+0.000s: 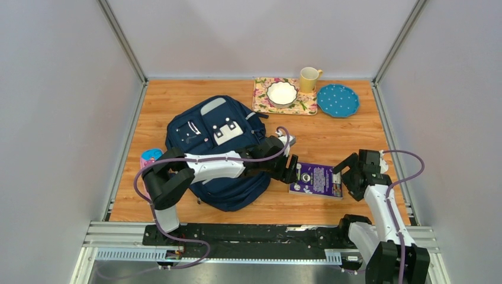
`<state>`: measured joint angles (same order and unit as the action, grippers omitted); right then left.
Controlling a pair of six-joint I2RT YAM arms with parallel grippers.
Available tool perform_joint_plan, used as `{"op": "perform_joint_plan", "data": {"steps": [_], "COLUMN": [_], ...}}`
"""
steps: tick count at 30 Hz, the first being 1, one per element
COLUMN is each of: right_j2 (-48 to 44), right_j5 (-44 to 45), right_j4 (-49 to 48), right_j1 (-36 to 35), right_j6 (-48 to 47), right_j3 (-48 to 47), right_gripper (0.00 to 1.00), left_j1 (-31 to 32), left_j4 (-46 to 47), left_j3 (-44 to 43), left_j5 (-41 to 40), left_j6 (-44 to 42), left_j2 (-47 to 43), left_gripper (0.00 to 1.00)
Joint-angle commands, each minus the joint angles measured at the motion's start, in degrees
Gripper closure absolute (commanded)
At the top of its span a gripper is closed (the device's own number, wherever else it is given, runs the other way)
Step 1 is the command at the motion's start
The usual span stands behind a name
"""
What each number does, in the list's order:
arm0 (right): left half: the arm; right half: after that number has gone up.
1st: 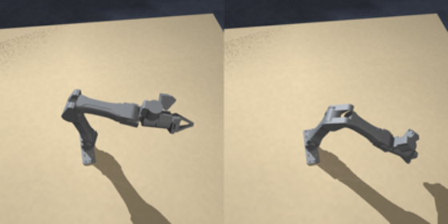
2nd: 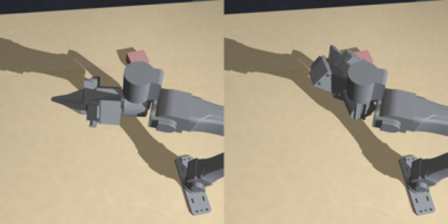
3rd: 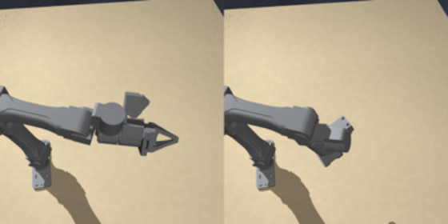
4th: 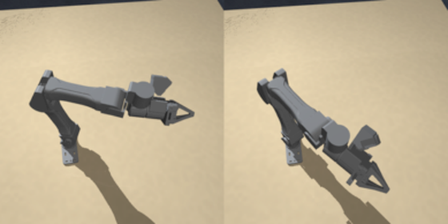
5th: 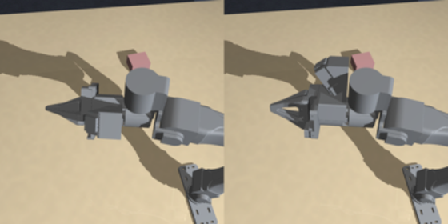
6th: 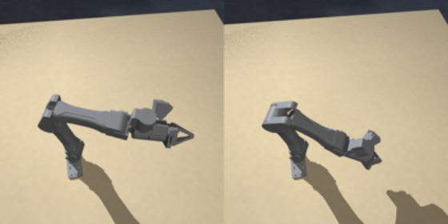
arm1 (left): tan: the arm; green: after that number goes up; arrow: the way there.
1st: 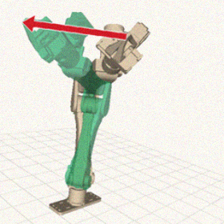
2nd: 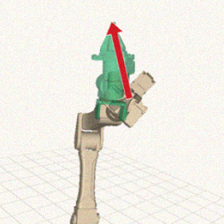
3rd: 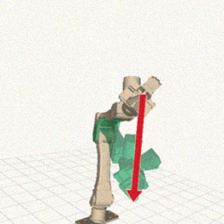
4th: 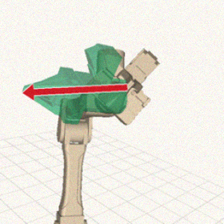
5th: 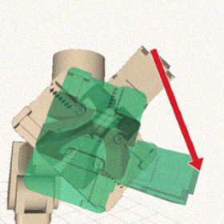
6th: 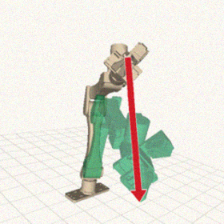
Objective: Pack the student bag
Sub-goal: Pick up the book from the center of the board.
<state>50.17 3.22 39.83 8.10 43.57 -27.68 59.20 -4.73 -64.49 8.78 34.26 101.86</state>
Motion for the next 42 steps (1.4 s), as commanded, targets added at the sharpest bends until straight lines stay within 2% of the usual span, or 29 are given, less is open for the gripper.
{"op": "perform_joint_plan", "data": {"steps": [1,3,11,14,17,24,26,32,33,34,35,38,40,42], "right_j2": [0.1,0.8,4.4,4.32,2.05,-3.41,-4.29,-3.33,-2.89,-2.63,-1.93,-1.31,-1.39,-1.66], "right_j5": [-2.43,-2.35,-11.21,-15.87,-18.77,-21.77,-22.21,-24.05,-24.4,-24.67,-25.37,-25.9,-26.07,-26.43], "right_j4": [-5.55,-6.08,-8.72,-9.95,-10.3,-10.39,-10.65,-12.85,-13.11,-13.72,-13.9,-14.17,-14.26,-14.26], "right_j1": [0.34,0.34,0.34,0.34,0.34,0.34,0.34,0.34,0.34,0.34,0.34,0.34,0.34,0.34], "right_j6": [-3.05,-3.05,-5.43,-4.73,-3.85,-2.26,-2.0,-1.12,-1.03,-1.12,-1.12,-1.21,-1.12,-1.12], "right_j3": [0.87,1.4,3.33,4.48,5.53,8.08,8.69,10.54,10.63,10.89,10.81,10.72,10.81,10.81], "right_gripper": [0.01,0.01,0.05,0.12,0.24,0.35,0.36,0.39,0.39,0.39,0.4,0.4,0.4,0.4], "left_j1": [-1.19,-1.37,-1.37,-1.37,-1.28,-0.58,-0.49,-0.4,-0.4,-0.4,-0.4,-0.31,-0.31,-0.4], "left_j4": [7.28,8.42,6.41,6.31,7.89,7.1,7.19,7.37,7.37,7.37,7.72,9.47,10.18,9.92], "left_j3": [-0.2,-0.37,-3.1,-3.1,-3.19,-6.0,-6.26,-6.35,-6.44,-6.53,-6.35,-5.65,-5.21,-5.38], "left_j5": [6.87,7.66,8.81,8.1,9.24,7.13,6.87,6.25,6.34,6.6,6.95,8.27,8.8,8.71], "left_j6": [6.69,7.92,9.6,10.12,11.09,10.65,10.83,10.65,10.74,10.83,11.0,11.97,12.23,12.23], "left_j2": [2.28,3.25,8.96,9.49,8.97,5.98,5.1,4.04,4.22,4.48,4.57,4.75,4.83,5.01], "left_gripper": [0.25,0.25,0.25,0.25,0.25,0.29,0.38,0.48,0.55,0.7,0.73,0.73,0.68,0.57]}}
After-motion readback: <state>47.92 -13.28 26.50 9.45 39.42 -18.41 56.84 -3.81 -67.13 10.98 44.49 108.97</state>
